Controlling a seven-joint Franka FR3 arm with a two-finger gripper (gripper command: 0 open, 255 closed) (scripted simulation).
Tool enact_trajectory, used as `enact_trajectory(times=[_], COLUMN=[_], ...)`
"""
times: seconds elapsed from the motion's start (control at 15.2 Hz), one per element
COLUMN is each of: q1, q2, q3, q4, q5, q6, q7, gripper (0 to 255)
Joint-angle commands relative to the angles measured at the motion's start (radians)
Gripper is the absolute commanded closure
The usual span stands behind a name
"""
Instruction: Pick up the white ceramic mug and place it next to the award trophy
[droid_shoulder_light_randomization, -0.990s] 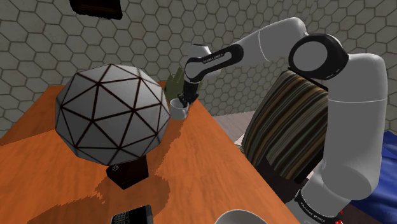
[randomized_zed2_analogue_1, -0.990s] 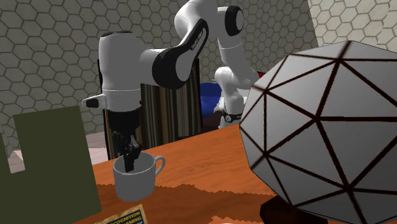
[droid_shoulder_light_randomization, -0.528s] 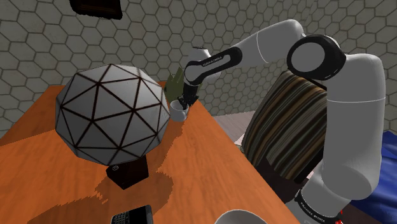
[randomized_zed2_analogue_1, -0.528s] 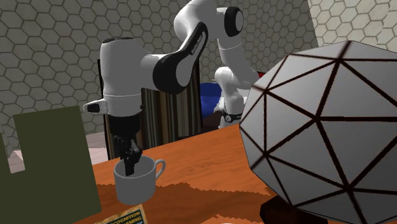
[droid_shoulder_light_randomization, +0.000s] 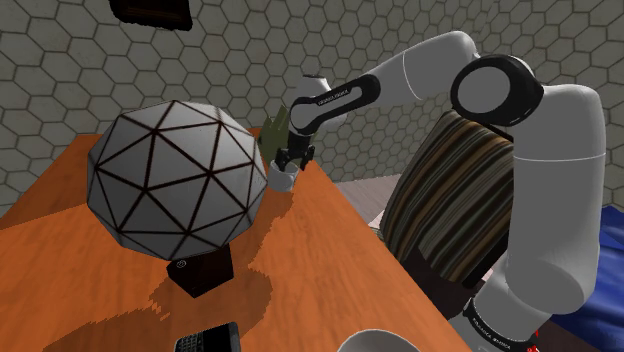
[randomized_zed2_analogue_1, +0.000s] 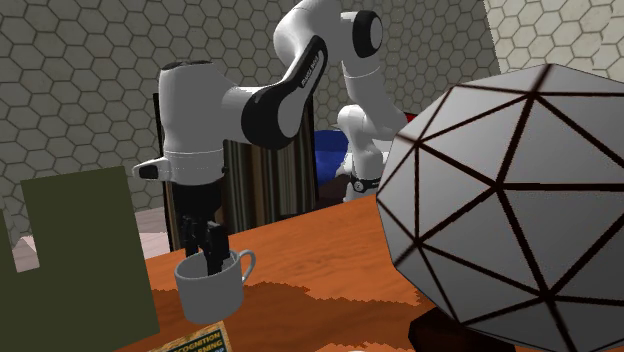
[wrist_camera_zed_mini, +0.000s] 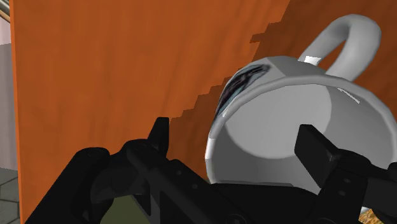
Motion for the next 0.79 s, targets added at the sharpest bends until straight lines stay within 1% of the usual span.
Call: enact_trajectory(times=[0.0,0.2,0.73], q1=[-0.002,-0.007,-0.007], q2=[-0.020,-0.071,-0.071], q3=[0.001,0.003,0.003], q4=[0.007,0.027,0.027], q5=[0.002,0.008,0.008], q6=[-0.026,-0.098,-0.098], q7=[-0.001,-0.005,-0.005], gripper=[0,0,0])
